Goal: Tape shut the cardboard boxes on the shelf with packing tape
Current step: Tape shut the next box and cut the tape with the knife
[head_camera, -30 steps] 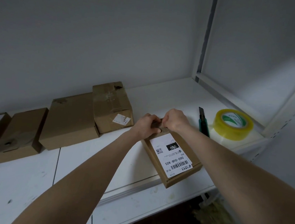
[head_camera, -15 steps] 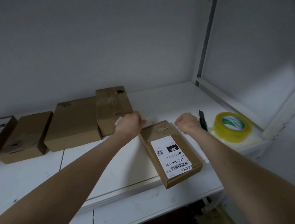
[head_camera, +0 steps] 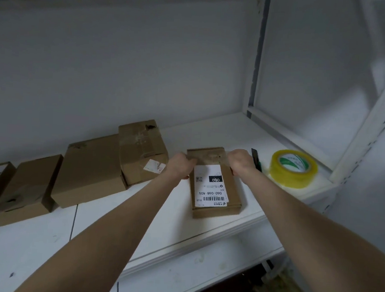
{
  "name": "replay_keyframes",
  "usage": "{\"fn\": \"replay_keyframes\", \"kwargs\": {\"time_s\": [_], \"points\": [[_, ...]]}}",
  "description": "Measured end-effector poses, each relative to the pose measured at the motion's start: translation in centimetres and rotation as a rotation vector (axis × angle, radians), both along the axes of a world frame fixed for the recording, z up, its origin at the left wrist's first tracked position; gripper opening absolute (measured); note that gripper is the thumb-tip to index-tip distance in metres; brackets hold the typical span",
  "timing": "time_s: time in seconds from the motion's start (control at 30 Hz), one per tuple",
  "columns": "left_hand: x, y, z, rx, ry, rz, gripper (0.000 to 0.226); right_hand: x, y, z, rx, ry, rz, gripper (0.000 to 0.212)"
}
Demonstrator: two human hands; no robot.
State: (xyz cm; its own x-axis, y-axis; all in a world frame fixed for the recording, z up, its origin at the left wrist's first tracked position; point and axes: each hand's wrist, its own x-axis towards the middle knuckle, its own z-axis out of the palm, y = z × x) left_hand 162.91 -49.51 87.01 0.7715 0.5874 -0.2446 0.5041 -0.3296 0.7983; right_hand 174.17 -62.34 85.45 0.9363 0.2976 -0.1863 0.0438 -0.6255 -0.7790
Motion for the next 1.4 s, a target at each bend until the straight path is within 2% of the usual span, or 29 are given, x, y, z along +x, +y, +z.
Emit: {"fn": "replay_keyframes", "kwargs": {"time_s": [0.1,0.2,0.23,0.3,0.37,0.43,0.5,0.57,0.67,0.8,1.0,1.1,1.17,1.23,1.3,1.33,1.4], "points": [[1.0,0.2,-0.9,-0.017,-0.052,0.001,0.022,0.0,0.1,0.5,-0.001,-0.033,0.01,0.034],[1.2,-0.7,-0.6,-0.068,-0.151,-0.066,0.019,0.2,0.5,0.6,0.08,-0.021,0.004,0.039],[1.2,-0.9,-0.5,-0.105,-0.163,-0.144,0.03,0.2,0.5,0.5,0.109,-0.009,-0.002,0.042],[1.2,-1.2,-0.6,-0.167,-0.09,-0.321,0.074,0.4,0.6,0.2,0.141,0.022,0.0,0.048],[0.9,-1.7,-0.6,0.012,0.12,-0.44,0.103,0.5,0.6,-0.3,0.154,0.057,0.003,0.05],[0.7,-2.1,-0.9,0.289,0.335,-0.554,0.113,0.7,0.7,-0.7,0.152,0.077,-0.014,0.051],[0.6,-2.3,-1.3,0.429,0.434,-0.63,0.118,0.8,0.7,-1.0,0.145,0.084,-0.033,0.051],[1.4,-2.1,-2.3,0.48,0.411,-0.621,0.112,0.9,0.8,-0.9,0.151,0.095,-0.035,0.051],[2.9,-1.6,-3.6,0.525,0.3,-0.56,0.09,1.0,0.8,-0.6,0.165,0.095,0.0,0.051],[5.4,-1.3,-4.5,0.602,0.239,-0.496,0.081,1.6,-0.6,0.2,0.125,0.029,0.007,0.049],[8.8,-0.9,-5.5,0.647,0.169,-0.379,0.052,3.7,-5.8,0.6,-0.05,-0.216,-0.089,0.046],[10.0,-1.1,-5.6,0.656,0.161,-0.304,0.046,4.6,-9.2,0.6,-0.175,-0.255,-0.139,0.053],[10.4,-2.1,-5.1,0.794,0.179,-0.256,0.046,5.0,-11.1,0.3,-0.301,-0.256,-0.085,0.055],[10.4,-4.2,-4.2,0.913,0.046,-0.317,0.046,5.0,-12.3,-0.4,-0.435,-0.224,0.002,0.045],[9.8,-7.4,-3.5,0.84,-0.068,-0.48,0.044,4.9,-12.8,-1.3,-0.545,-0.18,0.067,0.034],[9.5,-9.0,-3.6,0.79,-0.053,-0.575,0.05,4.9,-12.9,-1.9,-0.597,-0.177,0.087,0.035],[9.3,-11.6,-4.4,0.712,0.093,-0.719,0.072,5.3,-13.0,-2.5,-0.648,-0.177,0.088,0.04]]}}
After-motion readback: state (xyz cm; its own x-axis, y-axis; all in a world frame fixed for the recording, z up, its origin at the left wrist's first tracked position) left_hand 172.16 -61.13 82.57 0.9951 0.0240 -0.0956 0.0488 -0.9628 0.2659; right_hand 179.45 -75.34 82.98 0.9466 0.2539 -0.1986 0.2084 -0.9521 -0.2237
